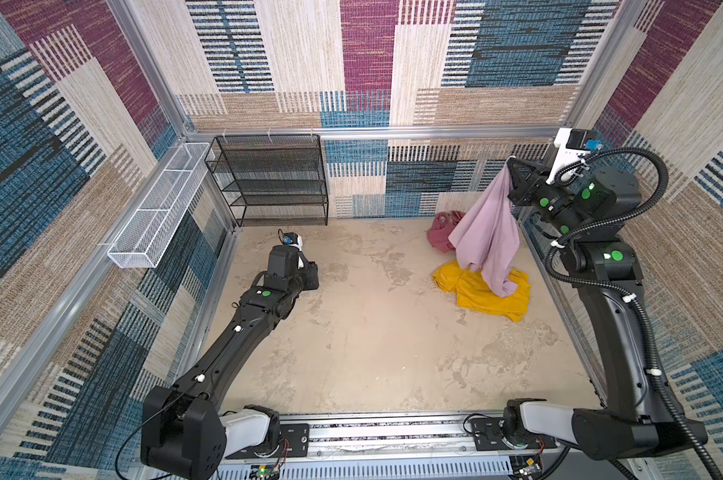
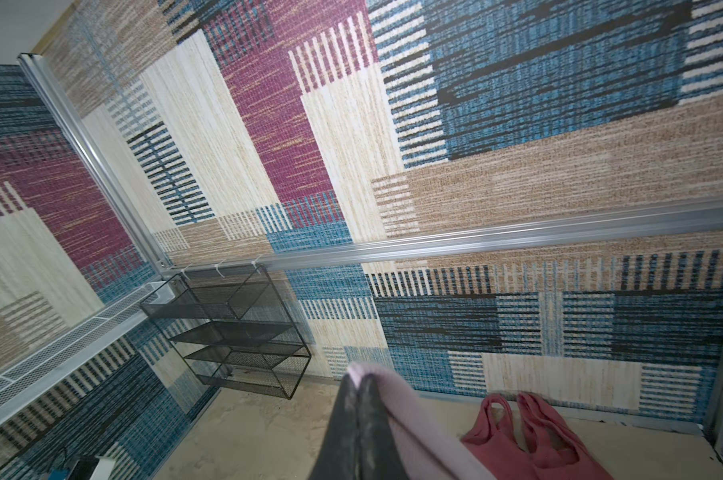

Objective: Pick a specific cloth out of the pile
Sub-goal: 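Lift the lavender shirt high out of the pile with the right gripper, then carry the lavender shirt toward the left gripper and lower it onto the table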

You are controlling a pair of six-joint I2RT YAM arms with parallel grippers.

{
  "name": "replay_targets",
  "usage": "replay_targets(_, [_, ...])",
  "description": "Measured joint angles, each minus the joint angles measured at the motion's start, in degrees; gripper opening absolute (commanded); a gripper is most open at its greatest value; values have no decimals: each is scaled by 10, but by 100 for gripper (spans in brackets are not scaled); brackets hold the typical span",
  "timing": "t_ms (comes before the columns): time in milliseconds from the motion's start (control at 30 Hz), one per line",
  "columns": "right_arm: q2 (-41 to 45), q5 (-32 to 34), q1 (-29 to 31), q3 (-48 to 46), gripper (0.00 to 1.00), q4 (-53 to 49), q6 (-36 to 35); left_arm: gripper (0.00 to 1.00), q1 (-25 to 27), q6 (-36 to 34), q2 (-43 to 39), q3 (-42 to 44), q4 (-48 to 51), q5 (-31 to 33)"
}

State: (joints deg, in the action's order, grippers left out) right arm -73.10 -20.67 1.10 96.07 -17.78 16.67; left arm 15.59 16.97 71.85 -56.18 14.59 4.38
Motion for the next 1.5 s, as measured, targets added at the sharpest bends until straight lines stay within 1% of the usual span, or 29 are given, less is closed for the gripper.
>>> replay_targets(400, [-32,-130,0,65,0,14,43,49,0,6,-24,-14,37,6])
replay_targets(633, [-63,-191,10,106,0,18,64,49,0,16,-52,-14,51,13])
replay_targets(933, [-113,-209,86,171,0,21,66,49,0,30,-109,-35,94,12])
replay_targets(1167, [-175,-209,160,235,0,21,66,50,0,30,-153,-47,132,11])
replay_targets(1300, [-226,-209,210,298,0,20,66,50,0,30,-176,-53,158,-2])
replay_targets(1500, [-308,-210,268,391,0,16,66,51,0,26,-209,-58,203,-1])
